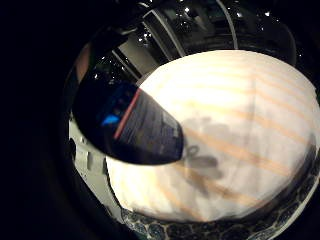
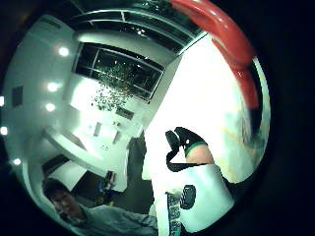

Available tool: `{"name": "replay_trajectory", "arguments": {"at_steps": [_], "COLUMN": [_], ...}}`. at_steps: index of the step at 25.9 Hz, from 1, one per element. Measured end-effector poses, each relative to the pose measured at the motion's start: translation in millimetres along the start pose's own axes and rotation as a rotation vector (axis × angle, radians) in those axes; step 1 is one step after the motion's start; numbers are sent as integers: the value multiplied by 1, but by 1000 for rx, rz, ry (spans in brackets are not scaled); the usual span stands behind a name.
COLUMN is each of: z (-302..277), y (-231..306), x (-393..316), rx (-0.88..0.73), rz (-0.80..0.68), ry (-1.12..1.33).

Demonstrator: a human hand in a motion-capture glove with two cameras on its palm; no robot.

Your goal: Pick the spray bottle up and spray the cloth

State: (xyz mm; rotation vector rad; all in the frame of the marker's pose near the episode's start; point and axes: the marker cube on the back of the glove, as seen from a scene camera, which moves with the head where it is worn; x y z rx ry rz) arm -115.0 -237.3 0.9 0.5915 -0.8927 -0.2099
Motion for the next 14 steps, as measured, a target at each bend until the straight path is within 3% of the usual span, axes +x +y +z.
{"name": "replay_trajectory", "arguments": {"at_steps": [14], "z": [-79], "y": [92], "x": [-22], "rx": [-13], "rz": [-75], "ry": [-84]}}
